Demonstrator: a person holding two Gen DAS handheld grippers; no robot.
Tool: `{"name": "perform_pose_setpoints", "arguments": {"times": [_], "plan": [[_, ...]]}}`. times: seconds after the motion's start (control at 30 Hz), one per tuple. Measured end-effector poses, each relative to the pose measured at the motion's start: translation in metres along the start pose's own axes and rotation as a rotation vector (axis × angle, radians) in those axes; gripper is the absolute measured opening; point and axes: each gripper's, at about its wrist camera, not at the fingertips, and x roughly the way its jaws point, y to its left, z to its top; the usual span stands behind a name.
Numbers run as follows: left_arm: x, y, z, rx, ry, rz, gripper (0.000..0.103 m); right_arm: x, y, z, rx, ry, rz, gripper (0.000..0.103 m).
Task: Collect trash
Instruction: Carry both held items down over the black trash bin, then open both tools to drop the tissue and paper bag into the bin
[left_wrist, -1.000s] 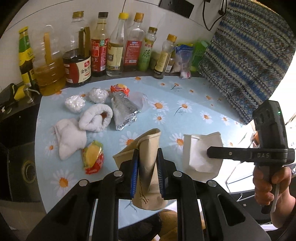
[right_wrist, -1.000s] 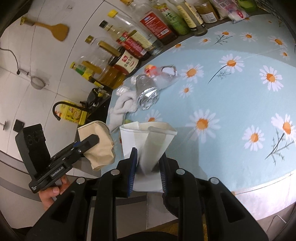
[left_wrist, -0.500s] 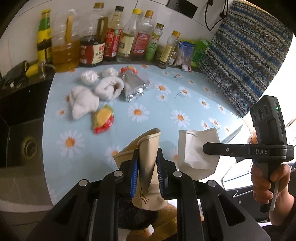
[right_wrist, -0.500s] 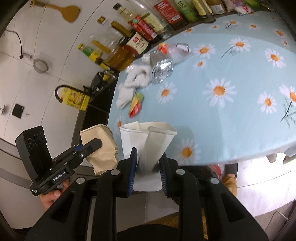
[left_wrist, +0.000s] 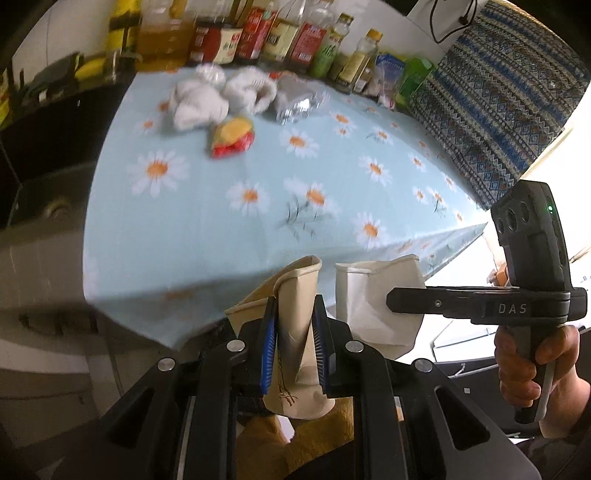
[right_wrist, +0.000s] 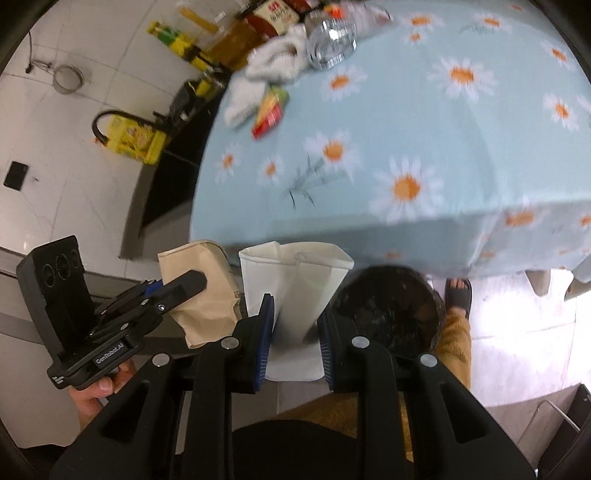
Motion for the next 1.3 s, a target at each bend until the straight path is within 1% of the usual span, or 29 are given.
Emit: {"name": "perform_pose_setpoints", "arguments": {"times": [0.17, 0.27, 0.33, 0.47, 0.57, 0.63, 0.7, 0.73, 0.77, 0.8, 0.83, 1.0, 1.3], "plan": [[0.019, 0.008, -0.024, -0.035, 0.051, -0.002, 0.017, 0.022, -0.01, -0.016, 0.012, 0.06, -0.039, 0.025], [0.032, 0.012, -0.036, -0.047, 0.082, 0.013, 0.017, 0.037, -0.014, -0.026, 0.016, 0.095, -0.07, 0.025], [0.04, 0.015, -0.043, -0.058, 0.102, 0.011, 0.017, 0.044, -0.014, -0.028, 0.013, 0.105, -0.091, 0.025], [0.056, 0.02, -0.054, -0.076, 0.135, 0.008, 0.017, 0.054, -0.019, -0.035, 0.018, 0.126, -0.101, 0.025], [0.069, 0.024, -0.06, -0.085, 0.156, 0.014, 0.018, 0.067, -0.024, -0.038, 0.016, 0.143, -0.132, 0.025], [0.077, 0.024, -0.063, -0.096, 0.174, 0.008, 0.019, 0.075, -0.027, -0.037, 0.021, 0.156, -0.141, 0.026], [0.085, 0.024, -0.064, -0.102, 0.187, 0.015, 0.025, 0.081, -0.031, -0.038, 0.039, 0.171, -0.14, 0.027], [0.089, 0.024, -0.064, -0.111, 0.197, 0.014, 0.025, 0.085, -0.034, -0.037, 0.052, 0.179, -0.135, 0.027], [0.091, 0.026, -0.065, -0.12, 0.205, 0.011, 0.027, 0.087, -0.035, -0.038, 0.063, 0.181, -0.132, 0.032], [0.093, 0.028, -0.065, -0.132, 0.214, 0.004, 0.029, 0.088, -0.038, -0.037, 0.082, 0.183, -0.124, 0.041], [0.094, 0.028, -0.066, -0.138, 0.215, 0.001, 0.03, 0.089, -0.041, -0.036, 0.095, 0.181, -0.121, 0.045], [0.096, 0.034, -0.065, -0.15, 0.228, 0.023, 0.03, 0.084, -0.051, -0.032, 0.13, 0.165, -0.111, 0.045], [0.088, 0.036, -0.058, -0.156, 0.209, 0.036, 0.03, 0.07, -0.057, -0.029, 0.156, 0.146, -0.11, 0.045]]}}
